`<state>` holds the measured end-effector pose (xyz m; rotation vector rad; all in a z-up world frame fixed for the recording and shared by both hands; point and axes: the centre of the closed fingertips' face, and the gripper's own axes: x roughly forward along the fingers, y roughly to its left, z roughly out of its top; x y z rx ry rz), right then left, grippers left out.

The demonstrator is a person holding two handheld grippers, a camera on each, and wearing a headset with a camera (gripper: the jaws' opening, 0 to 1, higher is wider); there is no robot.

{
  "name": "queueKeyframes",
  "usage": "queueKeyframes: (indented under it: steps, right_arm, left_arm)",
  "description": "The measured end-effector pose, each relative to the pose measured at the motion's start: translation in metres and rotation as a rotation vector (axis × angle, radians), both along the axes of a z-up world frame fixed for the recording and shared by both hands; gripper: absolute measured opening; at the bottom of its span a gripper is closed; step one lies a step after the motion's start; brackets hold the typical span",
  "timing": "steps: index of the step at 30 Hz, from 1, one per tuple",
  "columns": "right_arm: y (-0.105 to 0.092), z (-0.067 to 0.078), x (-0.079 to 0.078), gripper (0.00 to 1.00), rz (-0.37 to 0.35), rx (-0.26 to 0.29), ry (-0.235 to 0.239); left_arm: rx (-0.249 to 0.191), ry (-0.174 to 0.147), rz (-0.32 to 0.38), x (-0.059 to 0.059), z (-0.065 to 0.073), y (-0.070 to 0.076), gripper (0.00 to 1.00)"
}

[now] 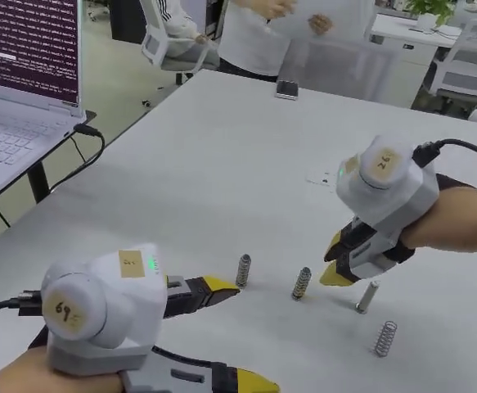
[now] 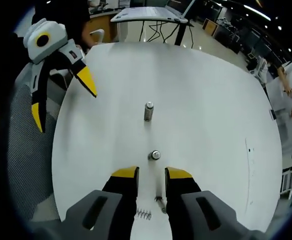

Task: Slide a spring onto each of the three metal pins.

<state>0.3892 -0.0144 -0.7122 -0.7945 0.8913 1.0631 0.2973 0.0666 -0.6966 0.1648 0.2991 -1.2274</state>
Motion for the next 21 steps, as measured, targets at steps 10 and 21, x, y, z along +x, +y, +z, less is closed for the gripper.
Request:
queueKeyframes:
  steps: [10, 21]
  right_arm:
    - [-0.016, 0.022, -0.035, 0.18, -0.04, 0.06, -0.043]
    - [-0.056, 0.02, -0.07, 0.2, -0.156, 0.089, -0.042]
  left_arm:
    - [0.007, -0.017, -0.055, -0.001, 0.01, -0.02, 0.6]
    - [0.027, -0.016, -0.115, -0.004, 0.01, -0.045, 0.57]
